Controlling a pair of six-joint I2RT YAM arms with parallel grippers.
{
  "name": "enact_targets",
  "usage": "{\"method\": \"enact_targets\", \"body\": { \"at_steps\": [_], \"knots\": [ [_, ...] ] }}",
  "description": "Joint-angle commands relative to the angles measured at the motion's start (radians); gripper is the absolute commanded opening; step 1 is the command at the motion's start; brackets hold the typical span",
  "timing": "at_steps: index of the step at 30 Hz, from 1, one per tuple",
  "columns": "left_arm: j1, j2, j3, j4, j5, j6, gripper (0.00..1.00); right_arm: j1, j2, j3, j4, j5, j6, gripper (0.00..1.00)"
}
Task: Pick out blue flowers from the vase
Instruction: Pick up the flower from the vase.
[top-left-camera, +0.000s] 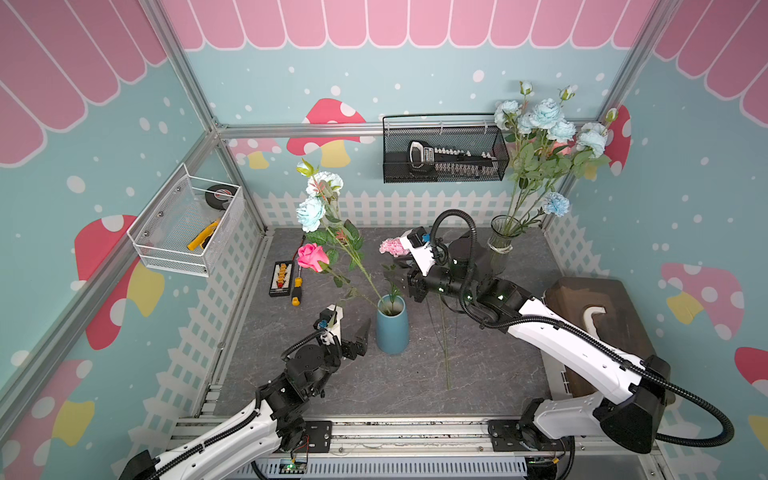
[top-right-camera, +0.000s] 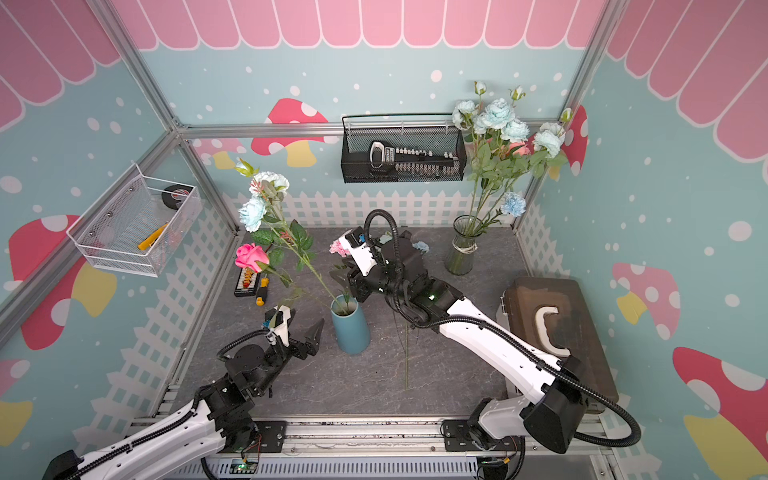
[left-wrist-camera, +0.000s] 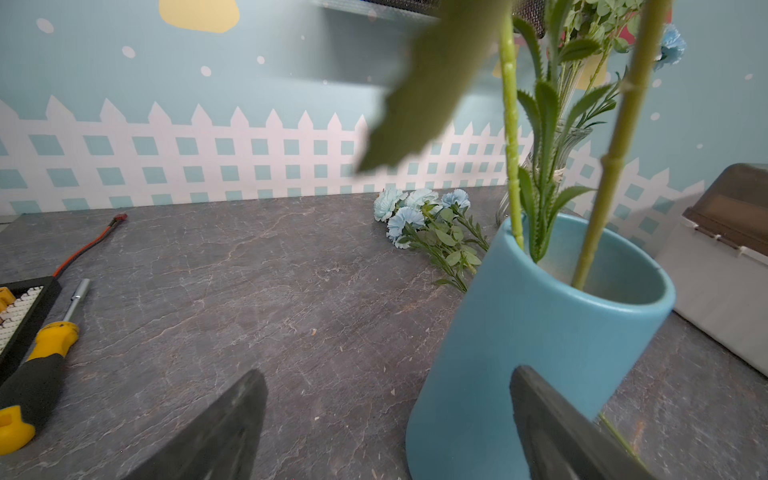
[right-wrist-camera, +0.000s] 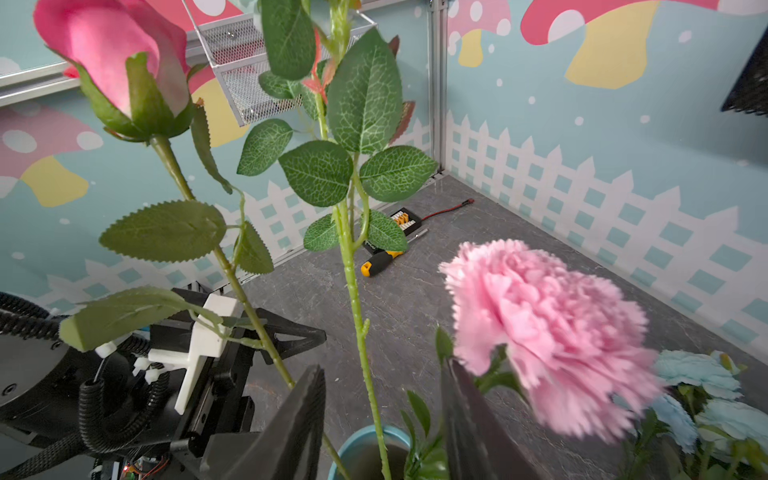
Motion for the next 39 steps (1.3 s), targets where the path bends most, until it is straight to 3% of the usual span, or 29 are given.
{"method": "enact_targets", "body": {
  "at_steps": [1,20,28,36,39],
  "knots": [
    [0.008,0.015,0.029,0.022,0.002,-0.013,0.91,0.031,0.043,0.035,0.009,-0.004,-0.029,0.45],
    [0.009,0.042,0.043,0.021,0.008,-0.010,0.91,0.082,0.198,0.120,-0.005,0.145,-0.076,0.43],
    [0.007,0.041,0.043,0.020,0.010,-0.010,0.91,0.092,0.230,0.131,0.011,0.120,-0.064,0.33],
    [0.008,0.040,0.043,0.021,0.011,-0.010,0.91,0.107,0.219,0.123,0.024,0.121,-0.064,0.09],
    [0.009,0.040,0.043,0.021,0.011,-0.010,0.91,0.114,0.204,0.114,0.035,0.122,-0.065,0.05]
  ]
}}
